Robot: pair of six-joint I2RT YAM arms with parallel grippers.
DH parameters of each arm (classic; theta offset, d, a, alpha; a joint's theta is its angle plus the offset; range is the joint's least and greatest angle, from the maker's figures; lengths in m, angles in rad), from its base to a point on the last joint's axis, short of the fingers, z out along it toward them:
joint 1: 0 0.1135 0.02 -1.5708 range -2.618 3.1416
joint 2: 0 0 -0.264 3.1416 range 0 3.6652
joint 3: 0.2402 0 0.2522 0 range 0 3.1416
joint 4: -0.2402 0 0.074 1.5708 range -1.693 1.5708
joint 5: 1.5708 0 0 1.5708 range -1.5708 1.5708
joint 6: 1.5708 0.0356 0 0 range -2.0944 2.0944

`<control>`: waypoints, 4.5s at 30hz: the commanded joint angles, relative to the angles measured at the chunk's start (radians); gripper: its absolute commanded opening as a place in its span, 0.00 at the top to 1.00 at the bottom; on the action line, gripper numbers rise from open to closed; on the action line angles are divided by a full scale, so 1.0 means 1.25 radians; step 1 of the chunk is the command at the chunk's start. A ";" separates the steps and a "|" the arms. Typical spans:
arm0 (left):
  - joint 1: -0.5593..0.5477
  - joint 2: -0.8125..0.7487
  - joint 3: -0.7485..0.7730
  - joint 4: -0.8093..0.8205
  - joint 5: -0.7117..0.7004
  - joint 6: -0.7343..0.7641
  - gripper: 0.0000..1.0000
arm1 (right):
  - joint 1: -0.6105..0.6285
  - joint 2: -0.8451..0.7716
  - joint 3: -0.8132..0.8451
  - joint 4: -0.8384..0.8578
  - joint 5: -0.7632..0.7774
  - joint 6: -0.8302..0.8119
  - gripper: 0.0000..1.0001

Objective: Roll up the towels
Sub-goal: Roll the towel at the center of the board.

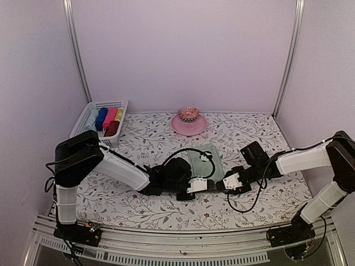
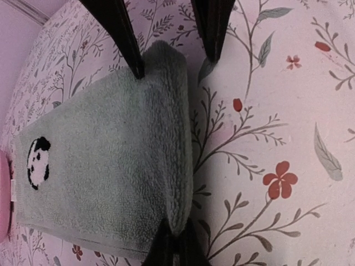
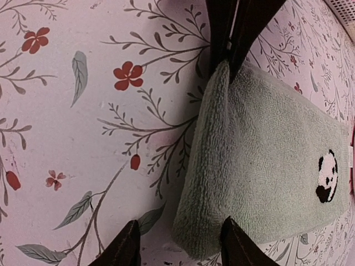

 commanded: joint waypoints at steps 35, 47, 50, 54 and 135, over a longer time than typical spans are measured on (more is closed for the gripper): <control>0.050 -0.062 0.008 -0.114 0.189 -0.074 0.65 | -0.067 0.115 0.252 -0.303 -0.135 0.143 0.97; 0.097 -0.062 0.012 -0.067 0.222 -0.165 0.61 | -0.107 0.199 0.327 -0.420 -0.182 0.145 0.97; 0.101 -0.063 0.009 -0.053 0.251 -0.179 0.63 | -0.116 0.197 0.332 -0.437 -0.189 0.137 0.97; 0.107 -0.062 0.009 -0.033 0.289 -0.200 0.66 | -0.121 0.201 0.338 -0.448 -0.189 0.137 0.97; 0.091 0.005 0.097 -0.176 0.082 -0.643 1.00 | -0.184 0.411 0.505 -0.483 -0.090 0.359 0.92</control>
